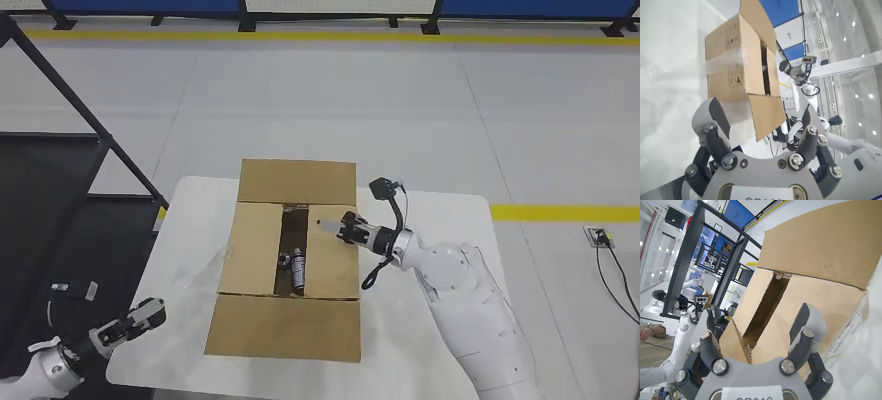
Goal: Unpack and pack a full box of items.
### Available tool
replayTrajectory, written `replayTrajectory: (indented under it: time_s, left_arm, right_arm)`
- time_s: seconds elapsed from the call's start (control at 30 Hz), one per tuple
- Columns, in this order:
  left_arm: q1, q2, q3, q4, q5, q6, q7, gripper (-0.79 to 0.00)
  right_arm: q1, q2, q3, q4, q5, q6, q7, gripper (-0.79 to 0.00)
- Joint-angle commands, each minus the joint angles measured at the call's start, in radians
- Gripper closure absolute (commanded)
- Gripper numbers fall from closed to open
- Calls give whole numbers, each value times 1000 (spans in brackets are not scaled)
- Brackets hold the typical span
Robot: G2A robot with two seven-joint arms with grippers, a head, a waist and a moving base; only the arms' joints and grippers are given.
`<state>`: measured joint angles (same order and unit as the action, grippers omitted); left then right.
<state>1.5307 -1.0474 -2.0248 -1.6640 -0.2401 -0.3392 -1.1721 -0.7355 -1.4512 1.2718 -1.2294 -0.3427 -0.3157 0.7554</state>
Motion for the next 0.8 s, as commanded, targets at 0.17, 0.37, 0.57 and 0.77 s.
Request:
replayTrajectory:
  time_s: [0.17, 0.37, 0.57, 0.77]
  left_arm:
    - [-44, 17, 82, 80, -47, 45, -197, -785]
    - [-75, 20, 184, 90, -58, 48, -237, -785]
    - [-79, 21, 222, 73, -150, 79, -226, -785]
    - [-78, 23, 211, 38, -250, 130, -170, -785]
  right_arm:
    - [37, 3, 60, 96, 59, 54, -191, -785]
    - [151, -13, 33, 297, 62, 103, -333, -785]
    - [255, -39, -4, 484, 99, 136, -451, -785]
    - [351, -75, -68, 643, 143, 112, -423, -785]
